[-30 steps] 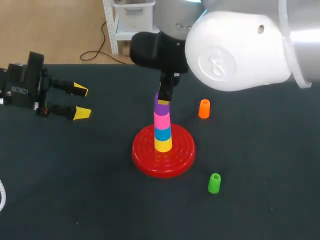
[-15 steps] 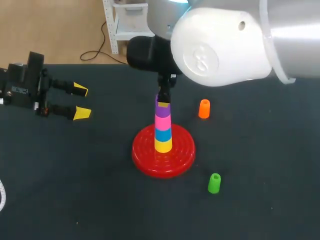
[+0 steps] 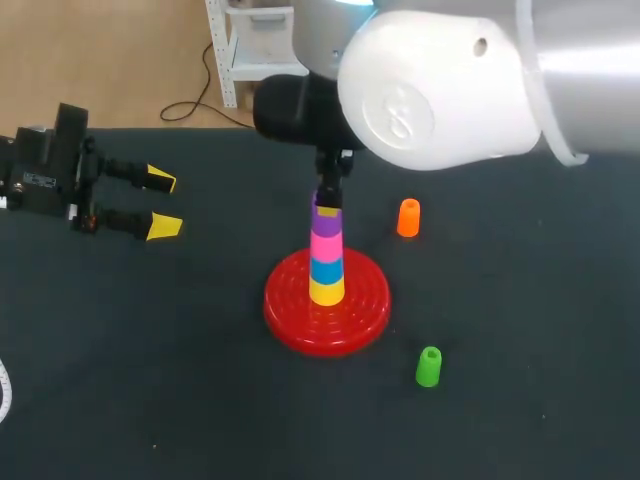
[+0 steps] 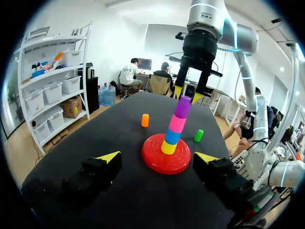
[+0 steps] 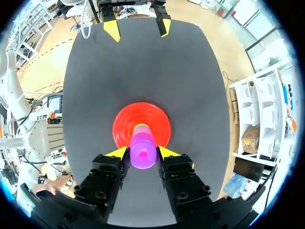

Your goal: Pick up and stack the cylinders on the red base in this order: pink,purple,orange,green

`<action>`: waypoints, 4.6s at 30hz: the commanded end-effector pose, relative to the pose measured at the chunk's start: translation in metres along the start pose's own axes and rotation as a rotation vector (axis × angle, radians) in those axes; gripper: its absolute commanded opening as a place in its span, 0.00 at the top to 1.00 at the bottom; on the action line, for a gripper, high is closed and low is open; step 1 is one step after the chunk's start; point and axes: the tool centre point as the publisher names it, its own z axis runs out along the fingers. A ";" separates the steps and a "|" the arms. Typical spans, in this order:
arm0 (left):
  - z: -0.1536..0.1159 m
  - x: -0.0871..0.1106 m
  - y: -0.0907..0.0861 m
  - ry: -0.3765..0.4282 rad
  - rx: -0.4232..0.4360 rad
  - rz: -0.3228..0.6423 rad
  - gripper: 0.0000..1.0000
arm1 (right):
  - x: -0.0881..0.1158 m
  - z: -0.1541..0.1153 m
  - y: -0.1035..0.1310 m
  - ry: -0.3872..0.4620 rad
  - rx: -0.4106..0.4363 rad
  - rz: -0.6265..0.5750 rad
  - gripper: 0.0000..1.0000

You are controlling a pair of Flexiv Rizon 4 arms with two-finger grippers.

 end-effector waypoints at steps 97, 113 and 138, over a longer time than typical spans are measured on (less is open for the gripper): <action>0.000 0.001 0.000 -0.004 -0.001 0.002 0.00 | 0.115 0.138 -0.139 0.030 0.024 0.796 0.53; 0.000 0.001 0.000 -0.004 -0.001 0.002 0.00 | 0.117 0.143 -0.131 0.028 0.009 0.797 0.62; 0.000 0.001 0.000 -0.004 -0.001 0.002 0.00 | 0.080 0.034 -0.138 -0.086 0.059 0.611 1.00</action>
